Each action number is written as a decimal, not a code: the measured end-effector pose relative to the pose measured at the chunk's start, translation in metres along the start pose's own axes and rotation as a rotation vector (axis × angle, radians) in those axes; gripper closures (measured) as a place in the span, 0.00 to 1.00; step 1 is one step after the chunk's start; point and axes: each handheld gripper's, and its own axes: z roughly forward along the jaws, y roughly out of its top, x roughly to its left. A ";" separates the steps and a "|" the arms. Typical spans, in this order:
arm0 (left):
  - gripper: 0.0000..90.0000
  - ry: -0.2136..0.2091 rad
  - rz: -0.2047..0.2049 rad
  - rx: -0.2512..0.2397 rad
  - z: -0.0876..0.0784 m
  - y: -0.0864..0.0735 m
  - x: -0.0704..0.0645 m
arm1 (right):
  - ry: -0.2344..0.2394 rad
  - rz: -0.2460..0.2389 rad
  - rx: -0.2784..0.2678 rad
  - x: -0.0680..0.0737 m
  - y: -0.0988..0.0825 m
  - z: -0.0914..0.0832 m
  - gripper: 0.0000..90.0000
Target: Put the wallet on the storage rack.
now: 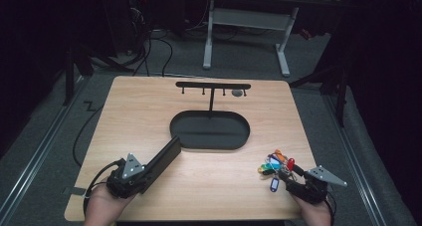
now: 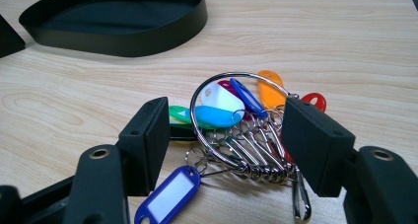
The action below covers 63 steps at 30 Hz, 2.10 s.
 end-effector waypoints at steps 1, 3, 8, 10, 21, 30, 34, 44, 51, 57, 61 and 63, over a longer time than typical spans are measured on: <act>0.72 -0.002 0.000 0.011 -0.001 0.003 0.001 | 0.001 -0.002 -0.001 0.000 0.000 0.000 0.40; 0.74 -0.004 0.005 0.022 -0.001 0.005 0.001 | 0.004 -0.003 -0.001 0.000 0.001 0.000 0.40; 0.79 -0.009 0.014 0.047 0.000 0.010 0.002 | 0.005 0.000 -0.006 -0.001 0.001 -0.001 0.40; 0.81 0.002 0.044 0.046 -0.001 0.011 -0.001 | 0.005 0.002 -0.008 -0.002 0.001 -0.001 0.40; 0.82 0.019 0.138 -0.028 -0.014 0.024 -0.014 | 0.005 -0.001 -0.011 -0.001 0.001 -0.002 0.40; 0.83 0.037 0.190 -0.055 -0.016 0.029 -0.019 | 0.001 0.003 -0.010 -0.001 0.000 -0.003 0.40; 0.83 0.039 0.239 -0.081 -0.016 0.039 -0.022 | 0.001 0.003 -0.010 -0.001 0.000 -0.003 0.40; 0.83 0.063 0.387 -0.116 -0.002 0.071 -0.025 | 0.002 0.003 -0.009 -0.002 0.000 -0.002 0.40; 0.83 0.067 0.503 -0.120 0.018 0.091 -0.025 | 0.002 0.003 -0.010 -0.003 0.000 -0.003 0.40; 0.83 0.061 0.532 -0.151 0.034 0.107 -0.016 | 0.001 0.008 -0.011 -0.004 0.000 -0.004 0.40; 0.83 0.065 0.565 -0.139 0.045 0.116 -0.014 | 0.001 0.010 -0.011 -0.005 0.000 -0.004 0.40; 0.83 0.062 0.577 -0.133 0.051 0.121 -0.013 | 0.001 0.011 -0.011 -0.005 -0.001 -0.004 0.40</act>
